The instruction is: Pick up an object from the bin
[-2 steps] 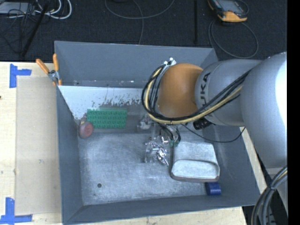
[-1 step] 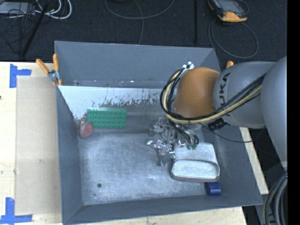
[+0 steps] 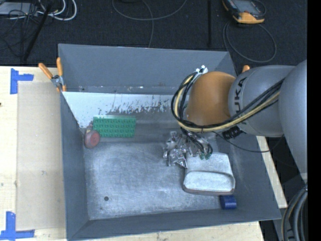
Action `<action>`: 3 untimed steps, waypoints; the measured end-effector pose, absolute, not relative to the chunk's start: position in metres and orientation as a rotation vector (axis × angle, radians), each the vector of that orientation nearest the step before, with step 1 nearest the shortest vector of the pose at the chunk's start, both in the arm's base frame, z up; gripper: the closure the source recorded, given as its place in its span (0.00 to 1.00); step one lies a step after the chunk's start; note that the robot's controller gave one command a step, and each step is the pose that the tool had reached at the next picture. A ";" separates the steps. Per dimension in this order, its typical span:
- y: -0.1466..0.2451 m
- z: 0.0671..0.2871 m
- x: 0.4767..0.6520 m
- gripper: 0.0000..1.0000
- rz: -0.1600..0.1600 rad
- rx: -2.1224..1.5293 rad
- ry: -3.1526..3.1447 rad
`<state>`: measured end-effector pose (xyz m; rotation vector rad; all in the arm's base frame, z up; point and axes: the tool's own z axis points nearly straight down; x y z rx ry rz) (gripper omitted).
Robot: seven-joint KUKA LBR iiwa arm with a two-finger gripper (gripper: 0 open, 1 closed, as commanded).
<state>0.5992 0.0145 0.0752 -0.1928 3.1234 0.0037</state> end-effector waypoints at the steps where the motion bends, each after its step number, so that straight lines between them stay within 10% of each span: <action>1: 0.049 0.074 0.623 1.00 -0.004 -0.457 3.101; 3: 0.058 0.242 0.612 1.00 0.000 -0.463 3.097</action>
Offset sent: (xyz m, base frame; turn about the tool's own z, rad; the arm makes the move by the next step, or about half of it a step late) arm 0.0209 0.0357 -0.0052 -0.1723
